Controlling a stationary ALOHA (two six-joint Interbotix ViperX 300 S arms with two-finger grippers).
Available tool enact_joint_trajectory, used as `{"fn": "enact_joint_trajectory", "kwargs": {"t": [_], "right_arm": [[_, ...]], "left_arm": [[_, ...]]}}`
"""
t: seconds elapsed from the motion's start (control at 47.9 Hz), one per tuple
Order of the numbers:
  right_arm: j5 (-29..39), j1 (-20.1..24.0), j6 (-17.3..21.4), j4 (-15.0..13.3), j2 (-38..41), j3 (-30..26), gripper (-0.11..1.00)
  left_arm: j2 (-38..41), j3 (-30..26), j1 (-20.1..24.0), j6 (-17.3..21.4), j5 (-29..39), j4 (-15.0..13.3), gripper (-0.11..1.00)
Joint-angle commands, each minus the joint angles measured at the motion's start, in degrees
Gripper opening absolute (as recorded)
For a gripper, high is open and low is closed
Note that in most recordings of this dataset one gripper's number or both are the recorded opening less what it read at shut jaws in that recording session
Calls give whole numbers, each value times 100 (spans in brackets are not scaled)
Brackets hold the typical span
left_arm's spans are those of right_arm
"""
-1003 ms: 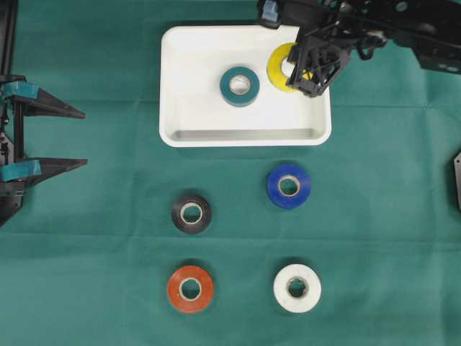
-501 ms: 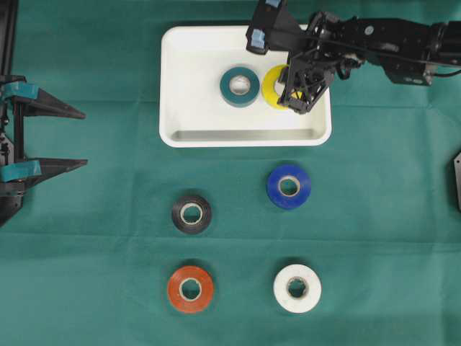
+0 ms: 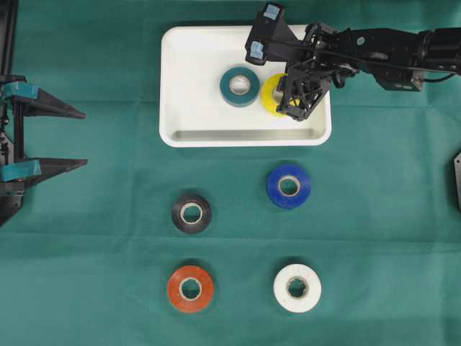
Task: Pick up the tape from a random location and place it into the white case.
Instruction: 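Lower the yellow roll into the tray beside the teal roll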
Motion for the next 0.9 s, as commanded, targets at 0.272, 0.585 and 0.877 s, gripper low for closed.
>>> {"fn": "enact_joint_trajectory", "kwargs": {"t": [0.272, 0.585, 0.877], "right_arm": [[53, -26, 0, 9, -97, -62, 31], [53, -26, 9, -18, -97, -79, 57], [88, -44, 35, -44, -97, -79, 87]], "left_arm": [[53, -53, 9, 0, -35, -9, 95], [53, -53, 9, 0, -26, -9, 95], [53, -53, 9, 0, -35, 0, 95]]}}
